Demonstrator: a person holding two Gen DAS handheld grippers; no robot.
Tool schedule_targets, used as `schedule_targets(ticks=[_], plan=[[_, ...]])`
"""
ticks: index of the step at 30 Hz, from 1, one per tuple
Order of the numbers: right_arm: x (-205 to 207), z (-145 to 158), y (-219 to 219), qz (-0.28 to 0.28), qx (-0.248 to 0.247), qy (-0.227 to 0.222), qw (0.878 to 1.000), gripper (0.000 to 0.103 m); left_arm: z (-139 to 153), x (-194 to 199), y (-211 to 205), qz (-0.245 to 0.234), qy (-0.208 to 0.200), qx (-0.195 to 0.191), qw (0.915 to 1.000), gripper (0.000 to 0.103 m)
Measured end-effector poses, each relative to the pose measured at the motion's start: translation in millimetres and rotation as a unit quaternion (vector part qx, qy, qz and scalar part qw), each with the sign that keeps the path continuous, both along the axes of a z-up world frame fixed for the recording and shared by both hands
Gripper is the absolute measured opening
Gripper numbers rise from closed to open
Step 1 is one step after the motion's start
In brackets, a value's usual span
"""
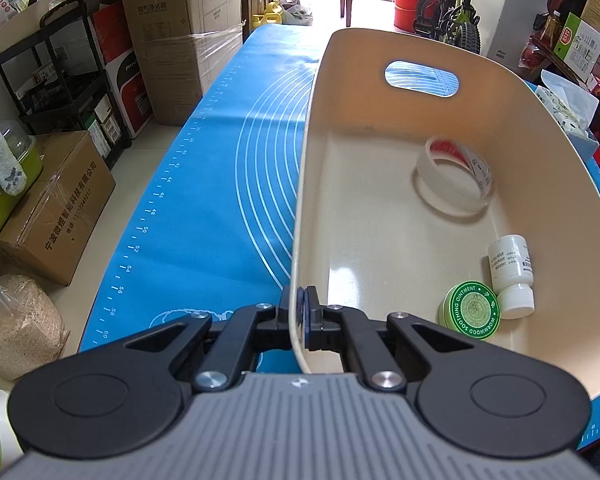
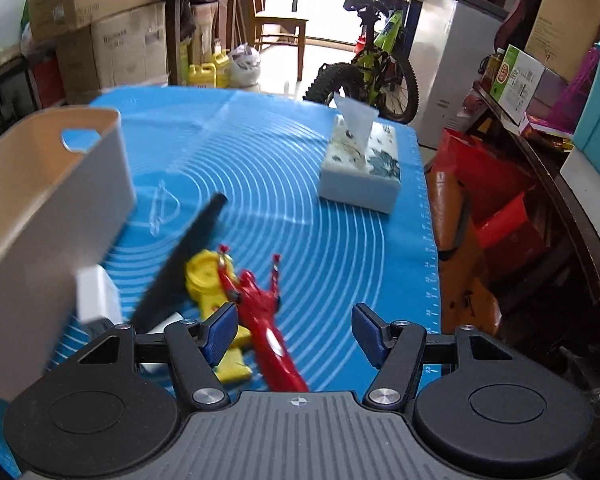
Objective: Organize rigid objects
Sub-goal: 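Grasp the red toy figure with the right tool and lift it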
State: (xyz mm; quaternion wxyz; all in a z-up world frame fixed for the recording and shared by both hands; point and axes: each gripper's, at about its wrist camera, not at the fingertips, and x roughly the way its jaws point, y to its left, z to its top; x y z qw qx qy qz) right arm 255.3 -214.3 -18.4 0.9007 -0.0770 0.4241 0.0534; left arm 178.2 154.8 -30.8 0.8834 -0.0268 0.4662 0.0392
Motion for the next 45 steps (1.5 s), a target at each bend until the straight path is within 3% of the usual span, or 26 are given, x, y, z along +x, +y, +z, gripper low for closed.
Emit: schedule_targets(ticks=[11, 23, 25, 26, 27, 32, 45], plan=[[15.2, -33.7, 5.0, 0.024, -0.017, 0.046, 0.998, 0.058, -0.4, 0.4, -0.9, -0.001, 0.0, 0.001, 1.0, 0.006], [31.0, -51.5, 13.6, 0.038, -0.015, 0.068, 0.997, 0.053, -0.4, 0.6, -0.9, -0.002, 0.0, 0.001, 1.0, 0.006], [32.5, -52.0, 11.0, 0.04, 0.004, 0.073, 0.996, 0.047, -0.3, 0.5, -0.8, -0.001, 0.0, 0.001, 1.0, 0.006], [32.8, -52.4, 10.5, 0.044, 0.013, 0.075, 0.996, 0.033, -0.3, 0.5, -0.8, -0.001, 0.0, 0.001, 1.0, 0.006], [32.3, -53.2, 11.3, 0.045, 0.014, 0.075, 0.996, 0.032, -0.3, 0.5, -0.8, -0.001, 0.0, 0.001, 1.0, 0.006], [22.6, -51.7, 12.7, 0.053, 0.012, 0.059, 0.997, 0.03, -0.3, 0.6, -0.9, -0.001, 0.0, 0.001, 1.0, 0.006], [-11.9, -13.3, -13.3, 0.004, 0.019, -0.016, 1.0, 0.03, 0.4, 0.5, -2.3, -0.001, 0.0, 0.002, 1.0, 0.005]])
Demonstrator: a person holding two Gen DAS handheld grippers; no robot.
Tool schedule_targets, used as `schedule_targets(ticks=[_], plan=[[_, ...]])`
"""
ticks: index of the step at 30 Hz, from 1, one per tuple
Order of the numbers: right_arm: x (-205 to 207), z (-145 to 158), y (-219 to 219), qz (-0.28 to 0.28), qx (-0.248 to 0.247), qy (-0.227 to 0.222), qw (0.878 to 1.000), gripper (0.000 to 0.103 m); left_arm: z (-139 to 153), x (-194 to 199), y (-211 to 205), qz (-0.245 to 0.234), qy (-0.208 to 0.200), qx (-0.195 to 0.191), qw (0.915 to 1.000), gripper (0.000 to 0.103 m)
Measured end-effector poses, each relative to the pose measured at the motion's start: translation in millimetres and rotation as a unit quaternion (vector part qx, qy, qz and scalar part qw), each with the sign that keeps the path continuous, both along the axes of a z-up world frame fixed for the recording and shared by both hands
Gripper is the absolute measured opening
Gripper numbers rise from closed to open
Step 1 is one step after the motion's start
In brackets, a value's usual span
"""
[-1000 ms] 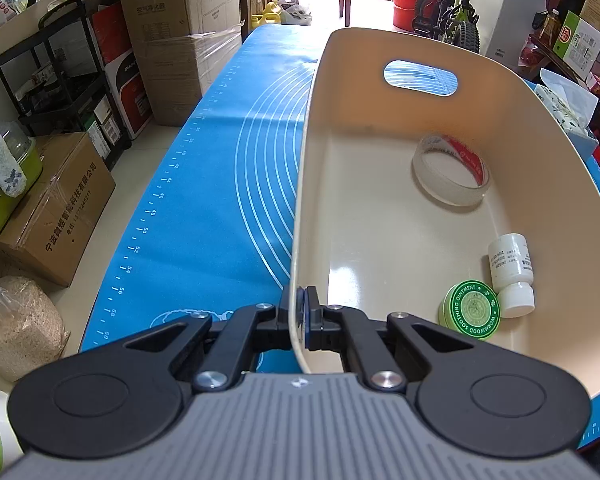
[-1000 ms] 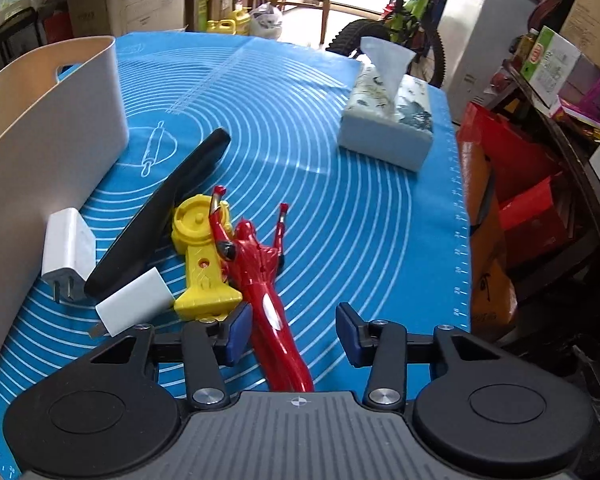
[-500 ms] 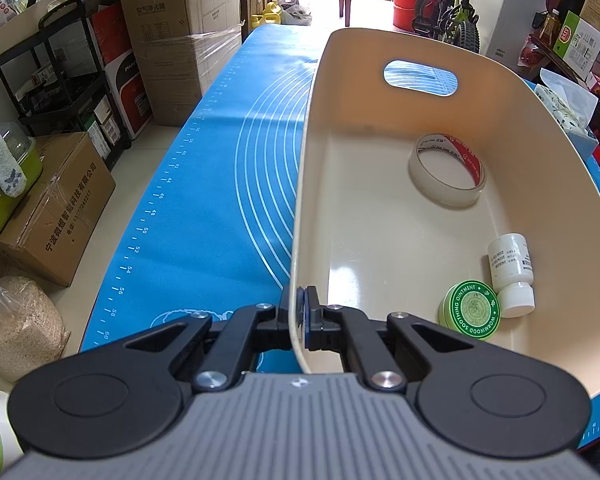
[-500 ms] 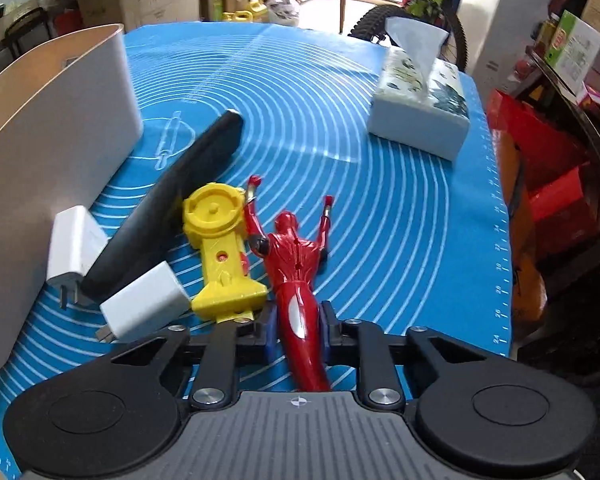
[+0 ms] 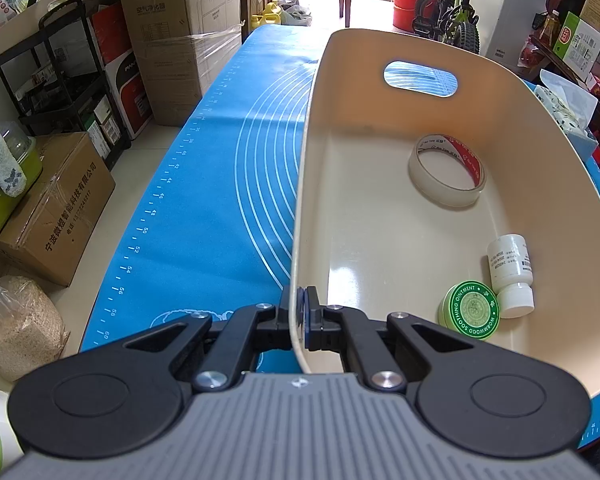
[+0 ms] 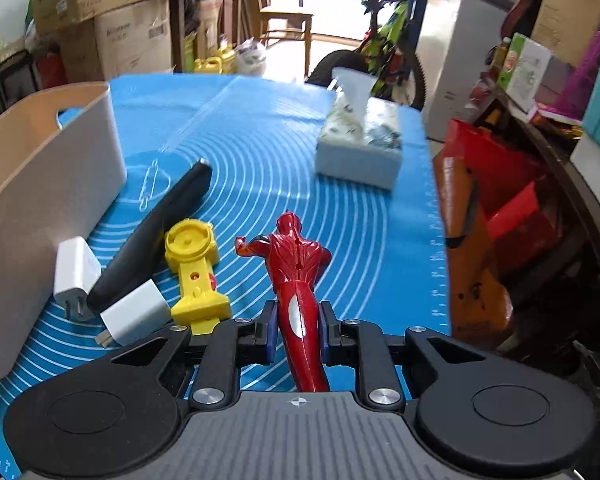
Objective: Organize rigid objects
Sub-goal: 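Grasp the red toy figure with the right tool and lift it, then carry the red toy figure over the basket with the right tool and release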
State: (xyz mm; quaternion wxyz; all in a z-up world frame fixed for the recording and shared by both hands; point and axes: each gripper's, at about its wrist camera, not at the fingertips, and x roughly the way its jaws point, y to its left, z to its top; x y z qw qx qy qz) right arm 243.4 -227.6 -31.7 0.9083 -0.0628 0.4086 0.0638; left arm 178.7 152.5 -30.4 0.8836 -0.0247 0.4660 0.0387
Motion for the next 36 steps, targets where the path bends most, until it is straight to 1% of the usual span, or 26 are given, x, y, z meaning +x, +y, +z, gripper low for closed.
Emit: schedule_targets(ticks=[4, 8, 13, 15, 20, 24, 28, 32, 36], plan=[[-12.9, 20.7, 3.7, 0.002, 0.005, -0.025, 1.0, 0.03, -0.3, -0.3, -1.2, 0.0, 0.0, -0.001, 1.0, 0.005], [-25.7, 45.1, 17.5, 0.019, 0.004, -0.054, 0.998, 0.03, 0.2, -0.3, -1.2, 0.0, 0.0, -0.001, 1.0, 0.005], [-37.0, 76.5, 47.1, 0.053, 0.007, -0.093, 0.994, 0.03, 0.3, -0.3, -1.2, 0.0, 0.0, -0.001, 1.0, 0.005], [-39.0, 87.0, 60.7, 0.073, 0.016, -0.104, 0.992, 0.03, 0.4, -0.4, -1.3, 0.0, 0.0, -0.002, 1.0, 0.005], [-39.3, 101.6, 102.1, 0.123, 0.031, -0.12, 0.985, 0.03, 0.4, -0.2, -0.8, 0.0, 0.001, -0.002, 1.0, 0.005], [-35.6, 104.4, 139.8, 0.16, 0.045, -0.122, 0.978, 0.03, 0.4, -0.1, -0.6, 0.0, 0.0, -0.002, 1.0, 0.005], [-35.8, 97.9, 179.0, 0.19, 0.049, -0.113, 0.974, 0.03, 0.5, -0.2, -0.9, 0.0, 0.0, -0.001, 1.0, 0.005], [-36.2, 87.2, 210.2, 0.211, 0.047, -0.096, 0.972, 0.03, 0.9, 0.1, -0.8, 0.0, 0.0, -0.001, 1.0, 0.005], [-32.5, 67.6, 229.6, 0.224, 0.042, -0.068, 0.971, 0.03, 1.1, 0.3, -0.8, 0.0, 0.0, -0.001, 1.0, 0.005]])
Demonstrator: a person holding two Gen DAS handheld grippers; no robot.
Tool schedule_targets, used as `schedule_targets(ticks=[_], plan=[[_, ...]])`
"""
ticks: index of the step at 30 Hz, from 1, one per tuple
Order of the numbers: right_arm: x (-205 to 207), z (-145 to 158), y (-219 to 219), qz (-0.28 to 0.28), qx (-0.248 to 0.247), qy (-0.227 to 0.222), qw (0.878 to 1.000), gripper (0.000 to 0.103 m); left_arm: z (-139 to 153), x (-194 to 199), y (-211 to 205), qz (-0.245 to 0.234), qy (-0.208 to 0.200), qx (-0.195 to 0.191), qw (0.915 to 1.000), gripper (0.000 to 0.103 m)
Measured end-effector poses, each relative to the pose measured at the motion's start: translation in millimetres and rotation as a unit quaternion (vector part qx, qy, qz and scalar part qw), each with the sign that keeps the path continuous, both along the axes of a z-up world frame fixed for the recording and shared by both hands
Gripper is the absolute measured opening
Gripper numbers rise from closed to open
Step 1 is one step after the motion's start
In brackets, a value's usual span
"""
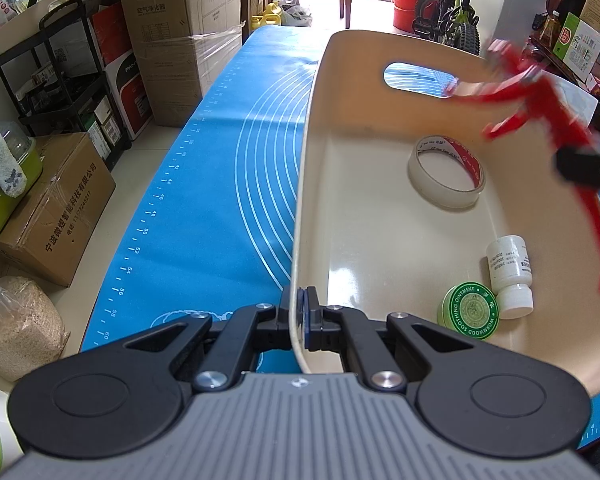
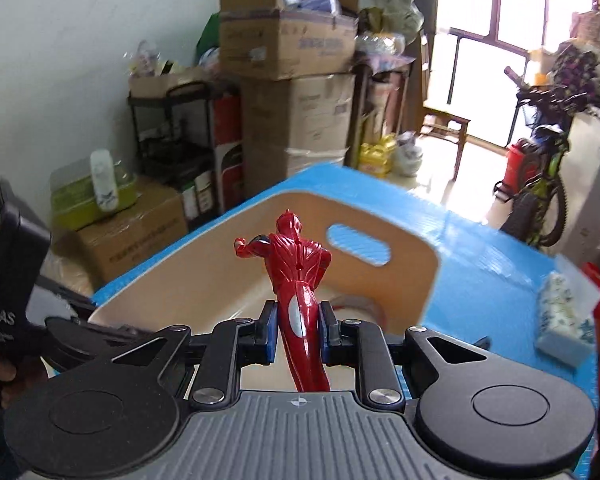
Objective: Organize rigid objects
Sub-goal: 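Carry the red toy figure over the basket with the right tool and release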
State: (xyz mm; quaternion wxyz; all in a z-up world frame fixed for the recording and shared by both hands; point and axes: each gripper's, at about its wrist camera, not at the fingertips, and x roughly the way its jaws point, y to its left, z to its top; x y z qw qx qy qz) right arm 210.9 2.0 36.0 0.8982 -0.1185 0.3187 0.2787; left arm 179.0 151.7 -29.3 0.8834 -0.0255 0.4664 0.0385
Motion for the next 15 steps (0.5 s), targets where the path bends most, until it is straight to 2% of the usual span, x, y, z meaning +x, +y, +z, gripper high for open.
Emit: schedule_targets(ticks=[11, 15], plan=[[-3.8, -46.1, 46.6, 0.038, -0.079, 0.053, 0.995, 0.03, 0.7, 0.1, 1.0, 0.0, 0.0, 0.0, 1.0, 0.005], [-4.9, -58.1, 46.9, 0.042, -0.091, 0.088, 0.991, 0.03, 0.7, 0.0, 1.5, -0.001, 0.0, 0.0, 1.0, 0.005]])
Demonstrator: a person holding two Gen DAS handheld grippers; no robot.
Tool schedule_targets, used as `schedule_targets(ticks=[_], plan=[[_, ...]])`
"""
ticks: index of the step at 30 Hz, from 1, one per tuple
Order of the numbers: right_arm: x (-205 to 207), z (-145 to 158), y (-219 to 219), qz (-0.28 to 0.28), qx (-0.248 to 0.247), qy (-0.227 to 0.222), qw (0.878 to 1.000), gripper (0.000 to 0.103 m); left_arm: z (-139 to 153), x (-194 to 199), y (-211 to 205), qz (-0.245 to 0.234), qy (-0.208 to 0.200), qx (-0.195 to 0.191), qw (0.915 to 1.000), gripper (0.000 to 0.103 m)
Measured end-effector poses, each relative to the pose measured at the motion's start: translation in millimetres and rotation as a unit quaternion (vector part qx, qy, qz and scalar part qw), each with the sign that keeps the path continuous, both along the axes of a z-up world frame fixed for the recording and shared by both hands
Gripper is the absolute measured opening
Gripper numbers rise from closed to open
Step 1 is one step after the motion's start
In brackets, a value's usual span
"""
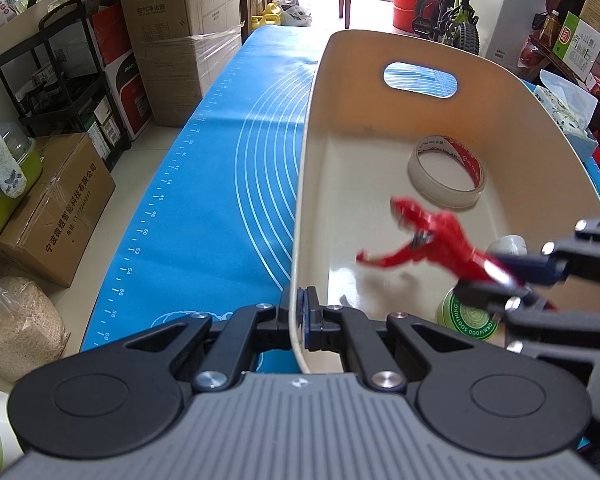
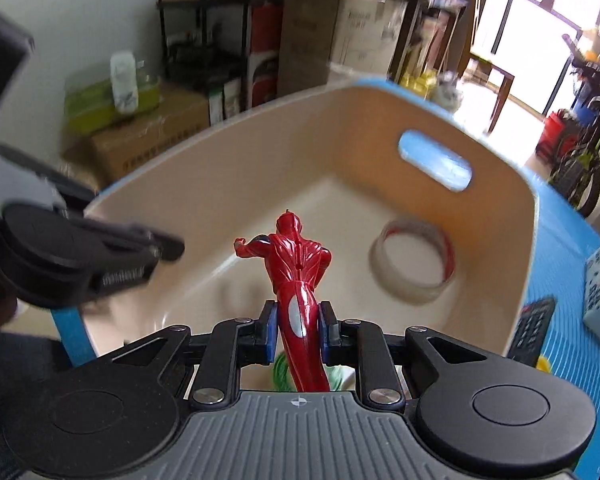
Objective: Organize rigid objects
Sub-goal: 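Carry the red toy figure over the basket with the right tool and release, then grasp the white charger plug with the right tool and lift it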
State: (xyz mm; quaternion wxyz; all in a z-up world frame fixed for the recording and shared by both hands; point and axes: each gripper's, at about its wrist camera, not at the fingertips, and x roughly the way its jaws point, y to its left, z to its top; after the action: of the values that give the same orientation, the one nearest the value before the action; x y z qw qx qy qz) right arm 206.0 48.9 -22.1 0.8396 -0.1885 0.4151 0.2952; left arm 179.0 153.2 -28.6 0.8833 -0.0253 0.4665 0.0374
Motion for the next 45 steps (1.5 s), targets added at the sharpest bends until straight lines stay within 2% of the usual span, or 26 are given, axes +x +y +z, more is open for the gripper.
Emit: schedule_targets(ticks=[4, 6, 8, 14, 21, 26, 29, 37, 45], plan=[[5.2, 3.0, -10.4, -0.015, 0.019, 0.014, 1.0, 0.032, 0.3, 0.5, 0.4, 0.0, 0.0, 0.0, 1.0, 0.005], [4.6, 10.1, -17.7, -0.02, 0.039, 0.007, 0.999, 0.046, 0.1, 0.7, 0.8, 0.0, 0.0, 0.001, 1.0, 0.005], [3.5, 20.8, -27.0, -0.028, 0.059, -0.009, 0.998, 0.055, 0.2, 0.7, 1.0, 0.0, 0.0, 0.002, 1.0, 0.005], [2.6, 60.2, -65.6, -0.051, 0.112, -0.051, 0.991, 0.057, 0.2, 0.9, 1.4, 0.0, 0.0, 0.001, 1.0, 0.005], [14.9, 80.4, -126.2, -0.096, 0.106, -0.082, 0.986, 0.062, 0.1, 0.9, 1.3, 0.0, 0.0, 0.0, 1.0, 0.005], [22.0, 71.5, -161.2, -0.125, 0.085, -0.08, 0.985, 0.062, 0.1, 0.7, 1.3, 0.0, 0.0, 0.001, 1.0, 0.005], [25.6, 57.5, -169.0, -0.122, 0.066, -0.07, 0.988, 0.062, 0.2, 0.7, 1.3, 0.0, 0.0, 0.001, 1.0, 0.005], [28.8, 15.3, -156.0, -0.074, 0.021, -0.045, 0.996, 0.062, 0.2, 0.3, 1.3, -0.001, 0.0, 0.002, 1.0, 0.006], [35.6, -1.3, -134.8, -0.035, -0.008, -0.041, 0.999, 0.062, -0.1, -0.4, 1.5, -0.001, 0.0, 0.002, 1.0, 0.006]])
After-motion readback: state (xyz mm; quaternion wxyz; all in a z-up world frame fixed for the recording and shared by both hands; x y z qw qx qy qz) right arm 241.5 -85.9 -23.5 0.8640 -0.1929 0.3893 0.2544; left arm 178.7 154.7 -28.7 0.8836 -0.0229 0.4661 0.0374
